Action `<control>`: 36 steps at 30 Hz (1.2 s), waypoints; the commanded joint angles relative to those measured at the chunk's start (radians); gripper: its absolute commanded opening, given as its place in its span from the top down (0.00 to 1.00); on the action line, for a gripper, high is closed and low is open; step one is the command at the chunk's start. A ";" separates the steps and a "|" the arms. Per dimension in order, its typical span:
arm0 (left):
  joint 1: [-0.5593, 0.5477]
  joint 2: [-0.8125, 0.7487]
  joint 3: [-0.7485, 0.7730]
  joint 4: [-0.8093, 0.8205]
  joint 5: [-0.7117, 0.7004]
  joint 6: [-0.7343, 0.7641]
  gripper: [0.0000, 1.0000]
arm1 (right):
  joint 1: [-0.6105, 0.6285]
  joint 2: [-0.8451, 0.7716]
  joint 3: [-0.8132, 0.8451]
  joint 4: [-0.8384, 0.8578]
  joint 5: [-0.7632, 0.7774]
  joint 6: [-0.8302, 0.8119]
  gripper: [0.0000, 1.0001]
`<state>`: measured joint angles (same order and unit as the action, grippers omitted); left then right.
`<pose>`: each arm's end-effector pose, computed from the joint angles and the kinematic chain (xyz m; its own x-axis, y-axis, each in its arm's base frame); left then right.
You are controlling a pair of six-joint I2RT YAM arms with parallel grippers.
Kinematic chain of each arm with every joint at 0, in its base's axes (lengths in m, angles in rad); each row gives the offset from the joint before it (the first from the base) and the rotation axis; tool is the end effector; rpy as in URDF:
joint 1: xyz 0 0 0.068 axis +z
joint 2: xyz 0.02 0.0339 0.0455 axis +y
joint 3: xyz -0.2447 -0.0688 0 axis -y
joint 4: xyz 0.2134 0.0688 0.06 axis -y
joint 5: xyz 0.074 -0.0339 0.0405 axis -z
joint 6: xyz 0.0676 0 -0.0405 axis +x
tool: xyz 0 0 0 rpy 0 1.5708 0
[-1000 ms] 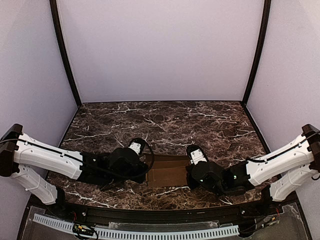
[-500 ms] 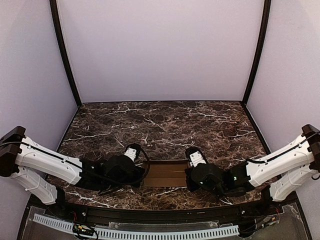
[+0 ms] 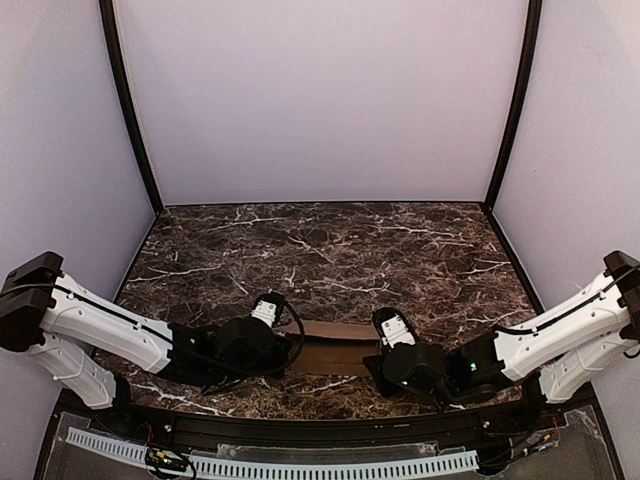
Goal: Fold the paper box
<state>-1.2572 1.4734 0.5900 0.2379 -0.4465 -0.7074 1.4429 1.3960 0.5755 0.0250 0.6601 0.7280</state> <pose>0.1159 -0.2629 0.1490 -0.6295 0.0409 -0.7759 0.4506 0.8327 -0.3217 0.0738 0.2486 0.1483 -0.5529 -0.1785 -0.8139 -0.4834 0.8643 0.1388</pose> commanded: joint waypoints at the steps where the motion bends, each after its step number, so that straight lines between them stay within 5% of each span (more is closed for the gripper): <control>1: -0.016 0.051 0.007 -0.136 -0.005 -0.012 0.99 | 0.036 -0.053 0.000 -0.099 0.053 0.059 0.54; 9: -0.019 0.068 0.034 -0.173 -0.059 -0.022 0.99 | 0.076 -0.225 -0.039 -0.283 0.054 0.121 0.41; 19: -0.021 0.090 0.072 -0.193 -0.089 0.002 0.99 | 0.079 -0.519 -0.063 -0.305 -0.026 -0.105 0.39; 26: -0.027 0.089 0.081 -0.208 -0.117 0.016 0.99 | 0.066 -0.482 0.022 -0.150 0.058 -0.321 0.53; 36: -0.049 0.099 0.113 -0.262 -0.170 0.029 0.99 | -0.042 -0.126 0.251 0.007 -0.137 -0.461 0.93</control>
<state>-1.2903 1.5494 0.6903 0.1017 -0.5968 -0.6945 1.4391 1.1816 0.7624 -0.0631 0.6178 0.3325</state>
